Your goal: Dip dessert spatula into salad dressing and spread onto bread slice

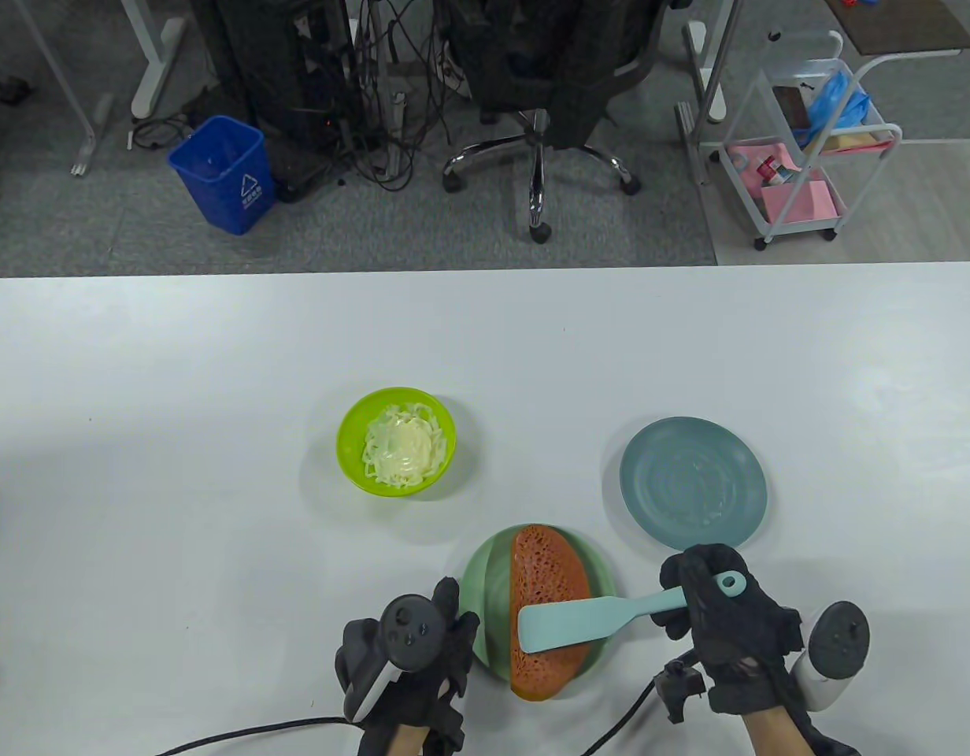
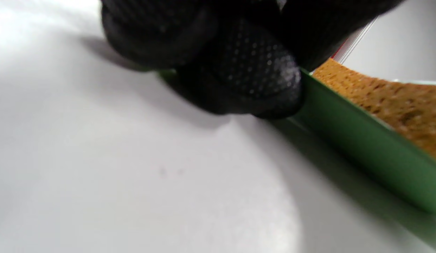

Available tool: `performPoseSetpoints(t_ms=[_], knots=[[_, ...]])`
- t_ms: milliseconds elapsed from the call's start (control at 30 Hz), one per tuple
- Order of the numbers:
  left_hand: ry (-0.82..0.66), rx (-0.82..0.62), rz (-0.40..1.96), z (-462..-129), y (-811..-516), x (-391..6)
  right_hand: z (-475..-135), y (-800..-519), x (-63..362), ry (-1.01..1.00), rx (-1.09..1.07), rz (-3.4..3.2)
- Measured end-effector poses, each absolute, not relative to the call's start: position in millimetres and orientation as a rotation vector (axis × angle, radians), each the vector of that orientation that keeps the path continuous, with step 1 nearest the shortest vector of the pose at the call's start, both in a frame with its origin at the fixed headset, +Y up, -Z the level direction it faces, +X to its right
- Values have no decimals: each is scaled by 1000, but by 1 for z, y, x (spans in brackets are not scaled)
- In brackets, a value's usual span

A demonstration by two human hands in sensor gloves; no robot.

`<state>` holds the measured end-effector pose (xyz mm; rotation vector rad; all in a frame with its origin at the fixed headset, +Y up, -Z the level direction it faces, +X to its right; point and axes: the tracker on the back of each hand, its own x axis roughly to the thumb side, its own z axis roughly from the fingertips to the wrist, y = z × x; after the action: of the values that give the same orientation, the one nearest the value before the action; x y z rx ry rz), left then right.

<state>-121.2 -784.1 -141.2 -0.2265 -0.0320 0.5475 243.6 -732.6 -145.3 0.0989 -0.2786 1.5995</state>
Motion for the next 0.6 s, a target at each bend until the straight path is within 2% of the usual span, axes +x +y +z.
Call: performPoseSetpoints(t_ms=[200, 600], knots=[[-33, -228, 549, -141, -784, -121, -144, -732, 241, -291, 49, 1674], [-30, -236, 560, -141, -784, -122, -142, -717, 268, -381, 1, 1736]])
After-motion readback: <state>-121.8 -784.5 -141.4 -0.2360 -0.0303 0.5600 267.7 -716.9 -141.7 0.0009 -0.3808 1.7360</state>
